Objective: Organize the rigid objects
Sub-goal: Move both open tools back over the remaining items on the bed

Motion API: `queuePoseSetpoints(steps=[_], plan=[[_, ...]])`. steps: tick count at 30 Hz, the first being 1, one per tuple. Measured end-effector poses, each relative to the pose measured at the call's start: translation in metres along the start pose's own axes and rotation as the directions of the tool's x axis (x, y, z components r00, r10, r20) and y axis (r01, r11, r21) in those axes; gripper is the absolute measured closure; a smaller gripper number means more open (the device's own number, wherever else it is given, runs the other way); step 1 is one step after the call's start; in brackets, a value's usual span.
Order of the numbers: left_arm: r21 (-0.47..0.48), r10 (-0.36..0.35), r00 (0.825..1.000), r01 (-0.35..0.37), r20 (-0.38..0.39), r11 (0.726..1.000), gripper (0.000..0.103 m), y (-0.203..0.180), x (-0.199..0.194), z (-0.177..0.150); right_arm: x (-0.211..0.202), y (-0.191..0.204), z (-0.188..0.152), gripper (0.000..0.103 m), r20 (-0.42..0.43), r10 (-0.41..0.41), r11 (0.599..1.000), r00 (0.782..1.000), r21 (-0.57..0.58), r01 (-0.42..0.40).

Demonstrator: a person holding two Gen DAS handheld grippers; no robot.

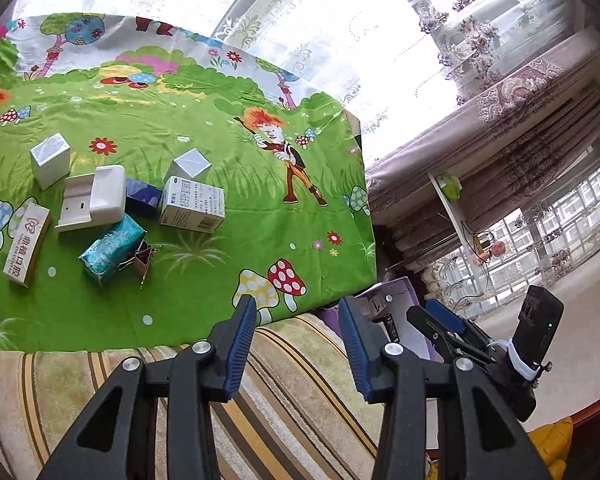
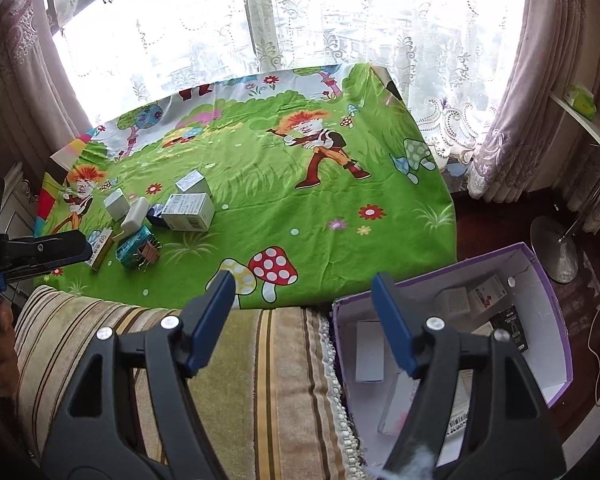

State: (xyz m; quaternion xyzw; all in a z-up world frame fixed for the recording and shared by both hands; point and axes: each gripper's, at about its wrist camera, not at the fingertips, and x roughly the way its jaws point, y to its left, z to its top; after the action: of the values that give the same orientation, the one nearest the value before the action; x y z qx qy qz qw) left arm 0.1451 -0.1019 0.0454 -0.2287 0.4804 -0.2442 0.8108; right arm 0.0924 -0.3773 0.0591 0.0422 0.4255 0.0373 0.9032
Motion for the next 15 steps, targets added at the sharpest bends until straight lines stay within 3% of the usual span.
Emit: queuePoseSetpoints(steps=[15], plan=[[-0.156,0.198,0.979,-0.19,0.04,0.969,0.056,0.096,-0.003,0.073,0.053,0.072,0.049,0.026,-0.04,0.082,0.996,0.996,-0.041,-0.084]])
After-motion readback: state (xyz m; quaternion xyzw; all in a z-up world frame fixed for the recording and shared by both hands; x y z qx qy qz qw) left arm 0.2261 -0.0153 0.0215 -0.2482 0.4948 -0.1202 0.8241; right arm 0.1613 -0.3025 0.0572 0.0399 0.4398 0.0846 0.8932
